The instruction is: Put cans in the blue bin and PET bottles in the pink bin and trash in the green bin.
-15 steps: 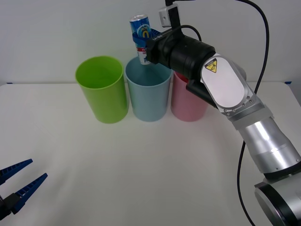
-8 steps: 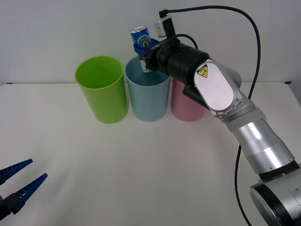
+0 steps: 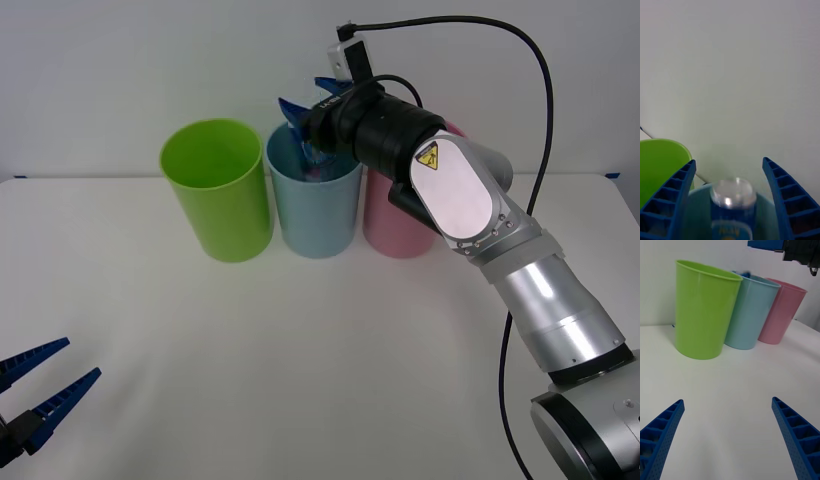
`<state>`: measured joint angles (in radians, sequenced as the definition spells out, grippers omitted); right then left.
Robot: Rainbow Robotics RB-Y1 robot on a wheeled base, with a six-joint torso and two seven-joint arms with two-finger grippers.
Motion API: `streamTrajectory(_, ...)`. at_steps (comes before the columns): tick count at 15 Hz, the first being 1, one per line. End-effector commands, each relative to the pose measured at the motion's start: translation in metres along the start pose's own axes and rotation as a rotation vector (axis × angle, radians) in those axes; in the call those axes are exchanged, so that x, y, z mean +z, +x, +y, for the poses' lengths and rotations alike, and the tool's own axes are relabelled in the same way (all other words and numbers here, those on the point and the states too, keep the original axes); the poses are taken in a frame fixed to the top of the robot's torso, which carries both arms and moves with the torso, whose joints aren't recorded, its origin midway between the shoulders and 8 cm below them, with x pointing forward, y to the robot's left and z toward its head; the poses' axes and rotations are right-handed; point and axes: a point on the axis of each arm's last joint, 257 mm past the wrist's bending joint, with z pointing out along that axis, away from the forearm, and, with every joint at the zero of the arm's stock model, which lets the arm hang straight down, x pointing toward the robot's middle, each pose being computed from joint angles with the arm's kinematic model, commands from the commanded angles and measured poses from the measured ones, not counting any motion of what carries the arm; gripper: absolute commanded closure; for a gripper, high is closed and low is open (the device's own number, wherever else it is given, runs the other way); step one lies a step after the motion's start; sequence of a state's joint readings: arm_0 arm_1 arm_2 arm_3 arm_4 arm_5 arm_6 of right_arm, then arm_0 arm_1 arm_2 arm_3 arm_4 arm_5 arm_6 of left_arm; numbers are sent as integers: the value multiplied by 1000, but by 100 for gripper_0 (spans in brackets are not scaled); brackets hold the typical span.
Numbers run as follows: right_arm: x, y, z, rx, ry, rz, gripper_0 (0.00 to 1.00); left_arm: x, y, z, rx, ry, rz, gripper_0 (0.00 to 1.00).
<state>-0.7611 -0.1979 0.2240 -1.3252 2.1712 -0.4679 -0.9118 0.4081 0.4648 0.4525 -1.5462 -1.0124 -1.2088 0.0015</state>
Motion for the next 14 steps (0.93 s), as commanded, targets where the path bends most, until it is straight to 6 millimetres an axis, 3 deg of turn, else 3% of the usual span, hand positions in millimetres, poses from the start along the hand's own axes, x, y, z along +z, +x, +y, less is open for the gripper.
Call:
streamTrajectory(1, 0, 0, 1, -5, 1, -2, 0, 0, 0, 0, 0, 0, 0, 21)
streamTrajectory(7, 0, -1, 1, 1, -1, -5, 0, 0, 0, 0, 0, 0, 0, 21)
streamTrajectory(10, -8, -40, 8, 50, -44, -87, 0, 0, 0, 0, 0, 0, 0, 21)
streamTrajectory(12, -28, -71, 19, 92, -112, -148, 0, 0, 0, 0, 0, 0, 0, 21)
streamTrajectory(14, -53, -83, 24, 95, -149, -181, 0, 0, 0, 0, 0, 0, 0, 21)
